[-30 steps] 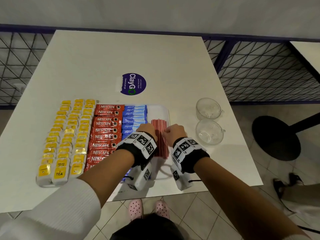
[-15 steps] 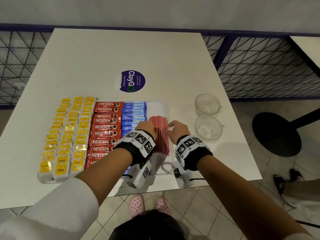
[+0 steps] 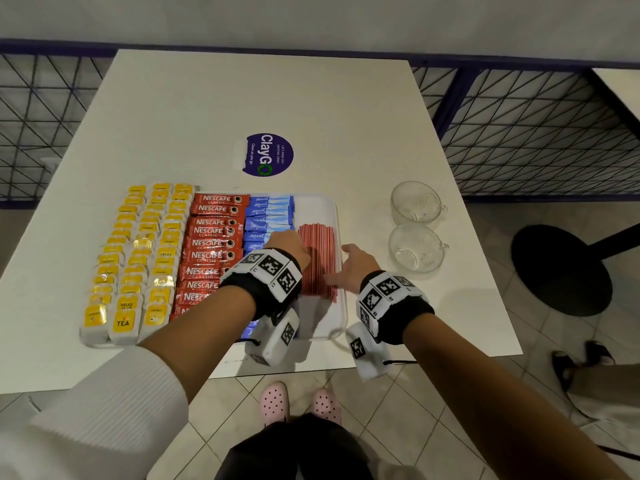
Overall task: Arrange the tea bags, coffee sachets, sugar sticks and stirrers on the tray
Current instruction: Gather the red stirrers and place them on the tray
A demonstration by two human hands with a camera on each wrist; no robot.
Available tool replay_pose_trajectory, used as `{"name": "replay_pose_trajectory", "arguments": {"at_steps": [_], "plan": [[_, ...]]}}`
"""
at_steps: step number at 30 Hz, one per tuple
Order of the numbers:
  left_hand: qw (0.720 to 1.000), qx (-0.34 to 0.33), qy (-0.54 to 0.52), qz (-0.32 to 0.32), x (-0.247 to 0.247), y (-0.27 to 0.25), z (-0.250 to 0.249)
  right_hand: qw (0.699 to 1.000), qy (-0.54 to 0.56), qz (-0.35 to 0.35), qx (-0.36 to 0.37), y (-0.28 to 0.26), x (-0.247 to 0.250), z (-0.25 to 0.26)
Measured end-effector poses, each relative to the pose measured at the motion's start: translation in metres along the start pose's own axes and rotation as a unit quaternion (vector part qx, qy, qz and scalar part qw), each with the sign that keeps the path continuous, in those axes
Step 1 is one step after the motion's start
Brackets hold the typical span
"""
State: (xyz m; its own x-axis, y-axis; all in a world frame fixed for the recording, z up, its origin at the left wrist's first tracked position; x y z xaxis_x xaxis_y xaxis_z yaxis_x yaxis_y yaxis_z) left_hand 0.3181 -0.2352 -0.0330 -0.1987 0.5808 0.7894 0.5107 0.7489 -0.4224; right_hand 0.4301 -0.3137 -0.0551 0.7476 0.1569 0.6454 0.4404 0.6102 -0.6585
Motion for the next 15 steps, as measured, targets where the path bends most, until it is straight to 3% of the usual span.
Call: {"name": "replay_pose_trajectory", "arguments": {"at_steps": [8,15], "plan": [[0.996,-0.012,-0.073,-0.047,0.027,-0.031,0.004,0.998,0.056,0.028,-0.029,0.004,0.0,-0.008],[0.979,0.059,-0.091,-0.172,0.062,-0.07,0.065,0.996,0.09,0.023,-0.001,0.017,0.004,-0.005]]}}
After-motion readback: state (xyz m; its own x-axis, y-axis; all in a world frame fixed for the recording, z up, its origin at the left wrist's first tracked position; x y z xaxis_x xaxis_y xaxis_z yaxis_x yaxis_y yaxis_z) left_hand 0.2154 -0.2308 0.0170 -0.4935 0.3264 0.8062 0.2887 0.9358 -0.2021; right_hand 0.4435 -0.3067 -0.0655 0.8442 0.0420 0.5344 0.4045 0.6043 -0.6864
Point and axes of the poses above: each hand's wrist, its own y-axis towards the middle knuckle, its own x-axis out of the back of the hand, z = x × y, the point moved 2 cm from there along y, towards the middle knuckle, and after that the axes turned 8 degrees about -x, right-handed, at the moved point
